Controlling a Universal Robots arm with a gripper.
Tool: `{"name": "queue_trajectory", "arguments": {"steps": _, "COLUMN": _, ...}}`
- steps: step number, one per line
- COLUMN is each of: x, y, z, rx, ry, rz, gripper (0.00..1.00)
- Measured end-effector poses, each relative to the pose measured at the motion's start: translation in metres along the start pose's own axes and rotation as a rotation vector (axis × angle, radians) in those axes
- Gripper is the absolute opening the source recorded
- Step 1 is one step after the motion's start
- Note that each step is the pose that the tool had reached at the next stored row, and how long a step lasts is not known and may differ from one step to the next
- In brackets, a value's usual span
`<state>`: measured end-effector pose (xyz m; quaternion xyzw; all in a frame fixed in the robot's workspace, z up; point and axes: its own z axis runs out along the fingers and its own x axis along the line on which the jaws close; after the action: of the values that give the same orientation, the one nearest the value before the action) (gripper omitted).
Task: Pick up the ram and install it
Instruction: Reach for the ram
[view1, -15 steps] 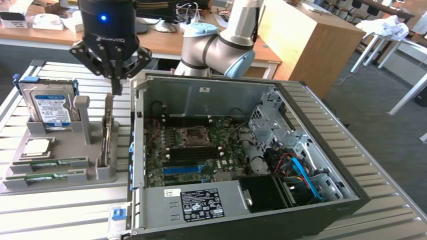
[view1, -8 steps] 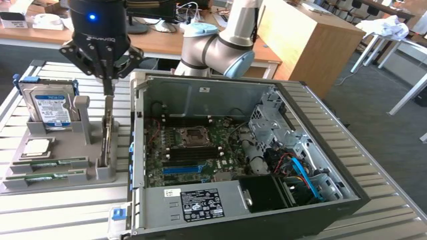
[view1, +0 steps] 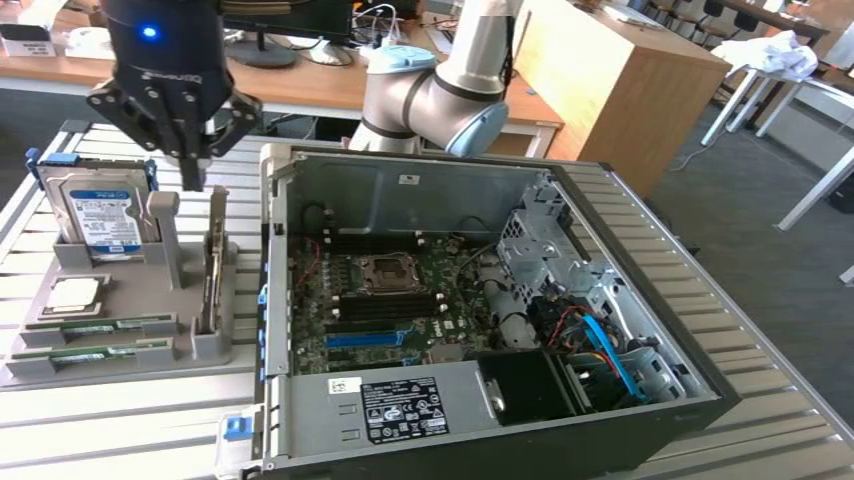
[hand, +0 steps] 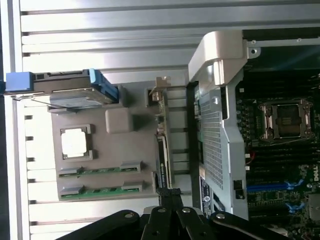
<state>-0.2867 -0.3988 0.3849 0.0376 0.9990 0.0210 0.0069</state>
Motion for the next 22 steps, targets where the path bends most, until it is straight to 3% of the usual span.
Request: {"name": "queue_trajectory", "arguments": {"steps": 22, "x": 0.063, "y": -0.0049, "z": 0.0026, "rx": 0.0003, "ry": 0.0037, "rz": 0.000, "gripper": 0.10}}
